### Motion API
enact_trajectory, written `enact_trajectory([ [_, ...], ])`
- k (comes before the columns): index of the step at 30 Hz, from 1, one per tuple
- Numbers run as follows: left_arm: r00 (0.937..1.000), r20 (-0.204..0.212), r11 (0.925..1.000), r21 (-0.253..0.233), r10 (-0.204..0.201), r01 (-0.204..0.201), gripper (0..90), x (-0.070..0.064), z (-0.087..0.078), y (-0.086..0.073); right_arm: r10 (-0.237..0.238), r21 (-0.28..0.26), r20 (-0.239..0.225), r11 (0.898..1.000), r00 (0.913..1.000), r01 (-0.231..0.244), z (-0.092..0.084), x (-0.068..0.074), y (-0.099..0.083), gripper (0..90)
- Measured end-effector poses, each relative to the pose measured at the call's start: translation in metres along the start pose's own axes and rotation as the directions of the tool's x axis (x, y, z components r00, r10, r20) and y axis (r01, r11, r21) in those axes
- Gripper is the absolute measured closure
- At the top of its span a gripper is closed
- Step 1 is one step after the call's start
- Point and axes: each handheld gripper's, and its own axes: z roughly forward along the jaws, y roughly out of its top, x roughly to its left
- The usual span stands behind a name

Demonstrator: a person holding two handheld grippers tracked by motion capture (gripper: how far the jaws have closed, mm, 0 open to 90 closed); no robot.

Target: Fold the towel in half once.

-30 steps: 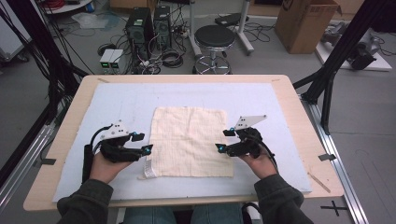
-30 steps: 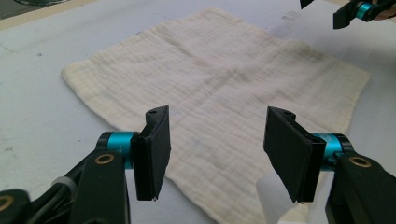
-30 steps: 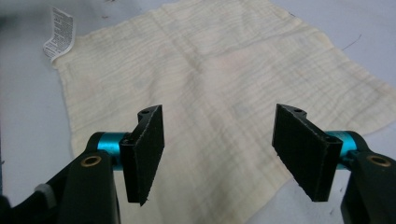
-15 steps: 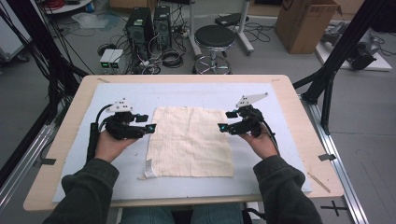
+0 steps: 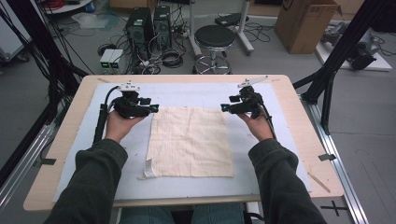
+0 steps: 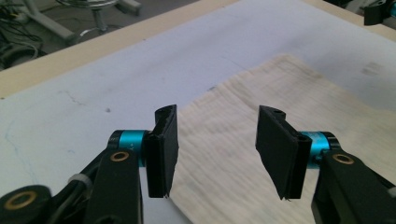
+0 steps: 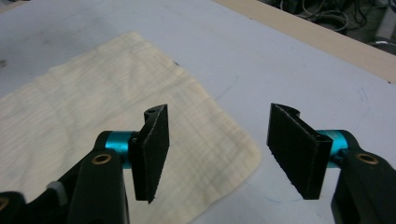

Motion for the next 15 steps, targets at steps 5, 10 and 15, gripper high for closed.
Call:
enact_trajectory([
  [5,0.9989,-0.04,0.9977,0.063,-0.024,0.027,52.5,0.014,0.028,-0.014,0.046,0.043,0.031,0.998,0.9985,-0.047,0.02,-0.011,-0.008,42.1],
  [10,0.995,-0.091,0.998,0.046,-0.039,0.044,57.5,0.021,0.042,-0.021,0.026,0.079,0.053,0.996,0.9982,-0.031,0.035,-0.014,-0.012,45.8],
  [15,0.9892,-0.137,0.9976,0.037,-0.053,0.058,61.8,0.028,0.051,-0.026,0.056,0.123,0.059,0.99,0.9967,-0.063,0.047,-0.02,-0.018,46.7],
])
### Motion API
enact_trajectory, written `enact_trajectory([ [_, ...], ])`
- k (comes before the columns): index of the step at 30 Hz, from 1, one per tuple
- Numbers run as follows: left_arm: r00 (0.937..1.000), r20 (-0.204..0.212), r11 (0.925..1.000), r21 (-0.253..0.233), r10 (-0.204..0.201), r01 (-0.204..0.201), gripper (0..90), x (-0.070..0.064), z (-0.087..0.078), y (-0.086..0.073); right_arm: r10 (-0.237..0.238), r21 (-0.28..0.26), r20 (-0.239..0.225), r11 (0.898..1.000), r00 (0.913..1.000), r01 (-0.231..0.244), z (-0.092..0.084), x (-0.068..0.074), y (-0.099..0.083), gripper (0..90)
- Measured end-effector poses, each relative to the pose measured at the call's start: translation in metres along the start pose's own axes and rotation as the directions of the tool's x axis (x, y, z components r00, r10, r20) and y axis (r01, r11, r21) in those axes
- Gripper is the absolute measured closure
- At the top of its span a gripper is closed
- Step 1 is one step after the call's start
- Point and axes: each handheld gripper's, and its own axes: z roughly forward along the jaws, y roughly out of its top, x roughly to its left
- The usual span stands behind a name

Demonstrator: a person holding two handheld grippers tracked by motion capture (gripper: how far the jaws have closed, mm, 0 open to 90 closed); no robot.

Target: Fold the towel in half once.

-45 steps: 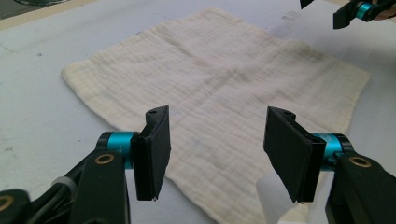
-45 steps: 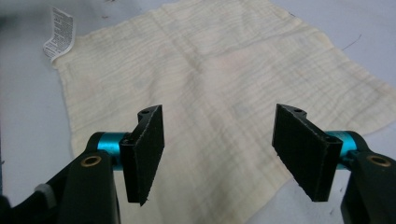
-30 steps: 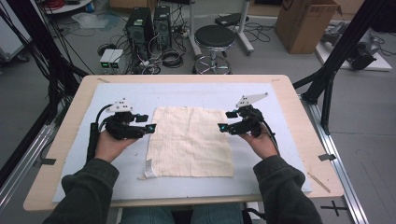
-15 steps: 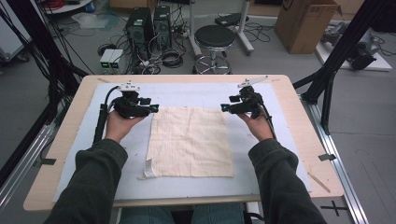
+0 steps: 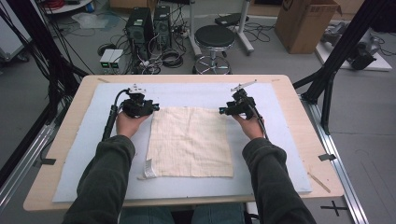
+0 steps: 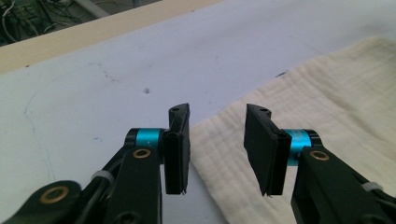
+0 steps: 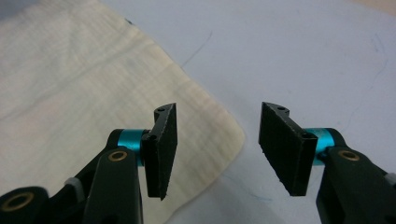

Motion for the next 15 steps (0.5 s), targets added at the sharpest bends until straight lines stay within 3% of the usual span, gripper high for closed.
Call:
enact_trajectory([
  [2,0.9996,-0.006,0.9989,0.037,-0.029,0.029,61.5,0.005,0.008,-0.005,0.004,0.023,0.004,1.0,1.0,-0.004,0.006,-0.002,-0.003,46.7],
  [8,0.9986,-0.033,0.9918,0.12,-0.04,0.044,61.5,0.003,0.023,-0.013,0.044,0.058,0.0,0.997,0.999,-0.044,0.021,-0.005,-0.008,49.3],
  [10,0.9985,-0.038,0.991,0.126,-0.04,0.045,63.3,0.001,0.026,-0.014,0.057,0.074,-0.004,0.996,0.9984,-0.056,0.025,-0.003,-0.009,53.4],
  [11,0.9977,-0.059,0.9901,0.134,-0.034,0.042,63.9,-0.002,0.028,-0.014,0.056,0.069,0.01,0.996,0.9984,-0.056,0.027,-0.002,-0.01,56.8],
  [13,0.9983,-0.044,0.9906,0.13,-0.039,0.044,71.0,-0.004,0.029,-0.014,0.071,0.069,0.036,0.995,0.9968,-0.074,0.026,-0.002,-0.009,62.3],
  [15,0.9993,-0.026,0.9908,0.132,-0.025,0.028,77.1,-0.006,0.029,-0.013,0.082,0.073,0.052,0.994,0.9953,-0.086,0.025,-0.002,-0.009,74.6],
])
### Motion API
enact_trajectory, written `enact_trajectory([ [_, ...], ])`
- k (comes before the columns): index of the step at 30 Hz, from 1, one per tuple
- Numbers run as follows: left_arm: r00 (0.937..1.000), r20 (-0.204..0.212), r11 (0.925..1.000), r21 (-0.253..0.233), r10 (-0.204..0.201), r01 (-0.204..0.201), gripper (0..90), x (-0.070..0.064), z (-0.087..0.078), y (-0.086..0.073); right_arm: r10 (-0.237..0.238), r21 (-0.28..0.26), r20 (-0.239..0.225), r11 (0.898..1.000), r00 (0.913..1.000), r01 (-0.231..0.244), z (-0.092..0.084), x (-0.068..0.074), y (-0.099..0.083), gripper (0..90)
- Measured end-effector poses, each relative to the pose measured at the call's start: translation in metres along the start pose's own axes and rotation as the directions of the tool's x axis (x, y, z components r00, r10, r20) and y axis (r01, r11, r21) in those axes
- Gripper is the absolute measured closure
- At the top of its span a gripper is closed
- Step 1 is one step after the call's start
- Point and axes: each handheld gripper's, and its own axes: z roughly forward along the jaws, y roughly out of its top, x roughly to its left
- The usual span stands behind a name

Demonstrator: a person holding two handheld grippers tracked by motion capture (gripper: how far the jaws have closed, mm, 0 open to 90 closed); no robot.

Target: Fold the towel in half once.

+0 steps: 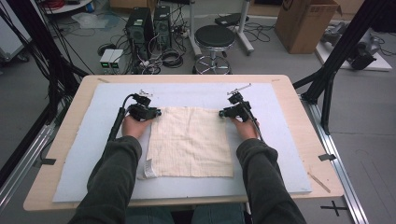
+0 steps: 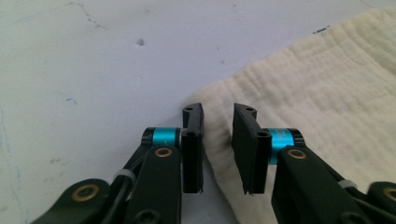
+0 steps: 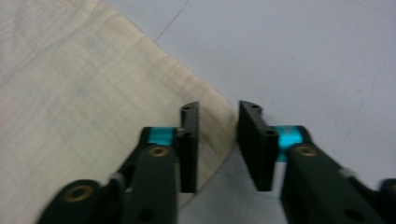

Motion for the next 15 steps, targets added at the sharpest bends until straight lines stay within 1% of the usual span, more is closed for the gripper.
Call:
enact_trajectory([
  [1,0.9999,0.009,1.0,0.001,-0.006,0.006,83.6,0.0,0.0,0.0,0.014,0.003,-0.004,1.0,0.9999,-0.014,0.0,0.0,0.0,78.3],
  [2,1.0,0.008,1.0,0.006,-0.005,0.005,85.3,-0.001,0.0,0.0,0.031,0.004,-0.013,1.0,0.9994,-0.031,0.0,0.0,-0.001,81.9],
  [3,1.0,0.007,1.0,0.008,-0.001,0.0,86.1,-0.001,-0.001,0.0,0.033,0.002,-0.028,0.999,0.999,-0.033,0.0,0.0,-0.001,85.2],
  [4,1.0,0.007,1.0,0.007,0.002,-0.002,86.4,-0.001,-0.002,0.001,0.036,0.007,-0.029,0.999,0.9989,-0.036,-0.001,0.0,-0.001,85.3],
  [5,1.0,0.005,1.0,0.003,0.005,-0.005,86.6,-0.002,-0.002,0.001,0.025,0.002,-0.028,1.0,0.9993,-0.025,-0.001,0.0,-0.001,85.6],
  [6,0.9999,0.003,0.9999,-0.001,0.015,-0.015,86.8,-0.002,-0.004,0.001,0.033,0.007,-0.036,0.999,0.9988,-0.033,-0.002,0.0,-0.001,85.6],
  [7,0.9998,0.004,0.9998,-0.005,0.02,-0.02,86.8,-0.003,-0.005,0.002,0.029,0.007,-0.032,1.0,0.9991,-0.029,-0.003,0.0,0.0,85.6],
  [9,0.9997,0.0,0.9993,-0.029,0.025,-0.025,87.0,-0.003,-0.009,0.004,0.018,0.004,-0.032,1.0,0.9993,-0.018,-0.007,0.0,0.001,85.9],
  [10,0.9997,0.0,0.9989,-0.041,0.023,-0.023,87.0,-0.004,-0.012,0.005,0.004,-0.007,-0.026,1.0,0.9997,-0.004,-0.009,0.0,0.001,85.9],
  [12,0.9996,0.004,0.9979,-0.058,0.029,-0.029,87.1,-0.003,-0.017,0.007,0.008,-0.03,-0.034,1.0,0.9994,-0.009,-0.014,-0.001,0.002,85.9],
  [13,0.9996,0.006,0.9974,-0.066,0.027,-0.026,87.2,-0.003,-0.02,0.008,-0.001,-0.044,-0.035,0.999,0.9994,0.0,-0.017,-0.001,0.003,85.9],
  [14,0.9995,0.011,0.9966,-0.076,0.031,-0.03,87.2,-0.003,-0.022,0.009,-0.004,-0.046,-0.034,0.999,0.9994,0.002,-0.021,-0.001,0.004,85.9],
  [15,0.9994,0.01,0.996,-0.083,0.033,-0.032,87.1,-0.003,-0.024,0.009,-0.021,-0.058,-0.03,0.998,0.9993,0.019,-0.024,-0.002,0.005,85.9],
])
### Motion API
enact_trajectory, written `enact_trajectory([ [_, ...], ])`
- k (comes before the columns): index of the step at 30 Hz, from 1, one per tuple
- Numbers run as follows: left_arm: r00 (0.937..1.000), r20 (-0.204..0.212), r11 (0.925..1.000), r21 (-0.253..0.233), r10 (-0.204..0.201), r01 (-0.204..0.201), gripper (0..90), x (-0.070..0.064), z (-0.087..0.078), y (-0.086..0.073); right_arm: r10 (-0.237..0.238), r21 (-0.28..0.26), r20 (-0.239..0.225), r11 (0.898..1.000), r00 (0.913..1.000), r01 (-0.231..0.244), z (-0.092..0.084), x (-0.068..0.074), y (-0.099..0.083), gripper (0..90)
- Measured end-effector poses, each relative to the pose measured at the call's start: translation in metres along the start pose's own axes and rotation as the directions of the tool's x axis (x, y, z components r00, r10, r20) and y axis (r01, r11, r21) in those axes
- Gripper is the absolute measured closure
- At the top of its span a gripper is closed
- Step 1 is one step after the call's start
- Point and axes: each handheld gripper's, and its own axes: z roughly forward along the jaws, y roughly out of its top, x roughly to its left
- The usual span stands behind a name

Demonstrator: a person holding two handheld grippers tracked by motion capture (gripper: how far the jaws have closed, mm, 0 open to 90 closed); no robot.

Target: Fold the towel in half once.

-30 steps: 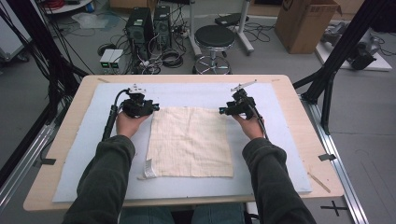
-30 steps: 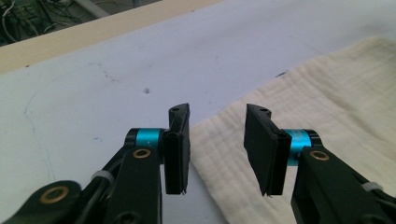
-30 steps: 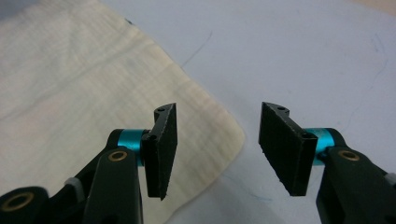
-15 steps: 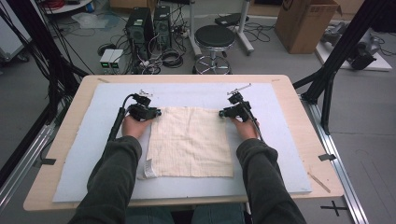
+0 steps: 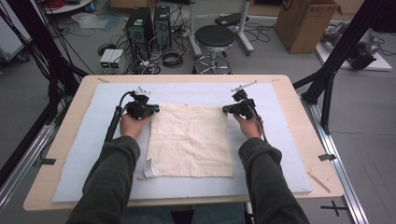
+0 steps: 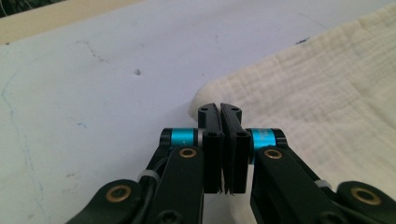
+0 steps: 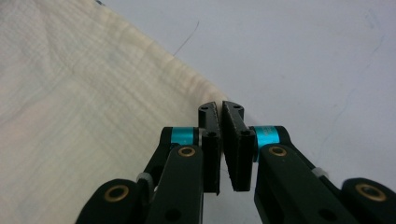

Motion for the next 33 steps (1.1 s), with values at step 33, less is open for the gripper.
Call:
enact_trajectory([
  [33,0.9934,0.067,0.987,-0.138,0.093,-0.083,87.2,-0.022,-0.068,-0.022,-0.113,-0.137,-0.218,0.987,0.9694,0.084,-0.044,0.032,-0.009,85.8],
])
